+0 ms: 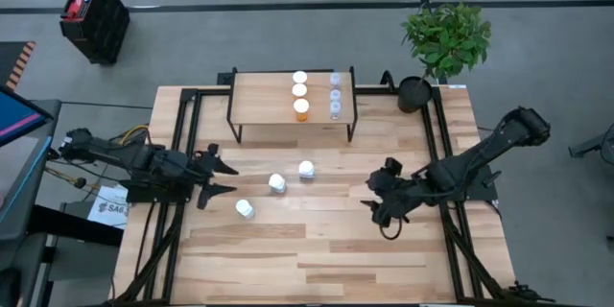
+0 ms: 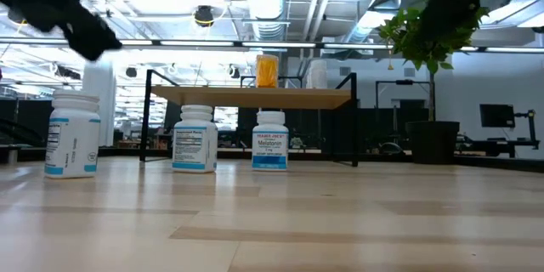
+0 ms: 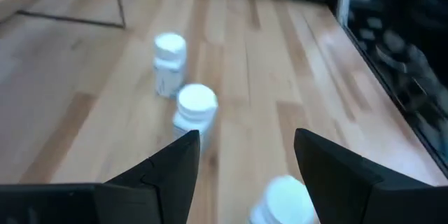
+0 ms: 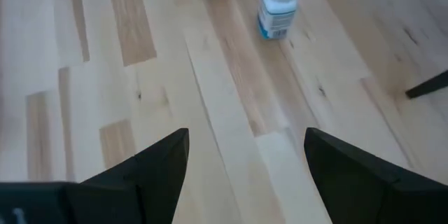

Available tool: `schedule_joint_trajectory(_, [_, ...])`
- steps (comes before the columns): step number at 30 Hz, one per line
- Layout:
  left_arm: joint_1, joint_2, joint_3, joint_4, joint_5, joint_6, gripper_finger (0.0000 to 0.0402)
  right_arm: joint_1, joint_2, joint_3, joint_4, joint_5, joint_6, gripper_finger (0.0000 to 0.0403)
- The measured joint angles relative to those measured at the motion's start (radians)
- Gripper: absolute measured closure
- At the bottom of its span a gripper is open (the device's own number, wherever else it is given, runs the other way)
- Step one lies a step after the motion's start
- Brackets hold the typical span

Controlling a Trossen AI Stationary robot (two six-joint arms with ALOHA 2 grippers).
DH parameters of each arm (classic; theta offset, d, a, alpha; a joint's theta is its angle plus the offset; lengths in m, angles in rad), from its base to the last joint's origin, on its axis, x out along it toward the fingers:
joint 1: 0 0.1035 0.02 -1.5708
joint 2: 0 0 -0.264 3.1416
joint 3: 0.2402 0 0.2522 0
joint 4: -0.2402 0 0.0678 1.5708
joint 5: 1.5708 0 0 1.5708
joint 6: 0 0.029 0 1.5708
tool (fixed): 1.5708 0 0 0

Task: Pick and place medicine bottles onto shelf by color
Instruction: Put the bottom white pill bottle on the shelf

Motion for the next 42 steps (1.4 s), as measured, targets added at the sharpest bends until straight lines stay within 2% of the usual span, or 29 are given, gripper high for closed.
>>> schedule_joint_trajectory(5, [-0.055, 0.217, 0.218, -0.236, 0.028, -0.044, 0.0180, -0.005, 0.058, -0.001, 0.043, 0.003, 0.000, 0.0097])
schedule_joint_trajectory(10, [-0.074, 0.406, 0.362, -0.339, 0.021, 0.010, 0.0180, -0.065, 0.097, 0.000, 0.065, 0.091, 0.078, 0.0097])
schedule_joint_trajectory(14, [-0.075, 0.514, 0.434, -0.393, 0.031, 0.074, 0.0180, -0.118, 0.114, 0.000, 0.061, 0.030, 0.122, 0.0097])
schedule_joint_trajectory(17, [-0.075, 0.570, 0.456, -0.420, 0.103, 0.107, 0.0180, -0.139, 0.114, -0.001, 0.028, -0.033, 0.115, 0.0097])
schedule_joint_trajectory(19, [-0.076, 0.602, 0.457, -0.415, 0.105, 0.068, 0.0179, -0.148, 0.115, -0.001, 0.023, -0.059, 0.114, 0.0097])
schedule_joint_trajectory(24, [-0.063, 0.670, 0.457, -0.439, 0.126, -0.008, 0.0157, -0.149, 0.115, -0.001, -0.001, -0.061, 0.083, 0.0097])
schedule_joint_trajectory(31, [-0.062, 0.731, 0.457, -0.426, 0.145, -0.037, 0.0117, -0.149, 0.115, -0.001, -0.021, -0.068, 0.032, 0.0097])
schedule_joint_trajectory(42, [-0.065, 0.846, 0.453, -0.411, 0.151, -0.002, 0.0110, -0.149, 0.115, -0.001, -0.045, -0.081, 0.032, 0.0097])
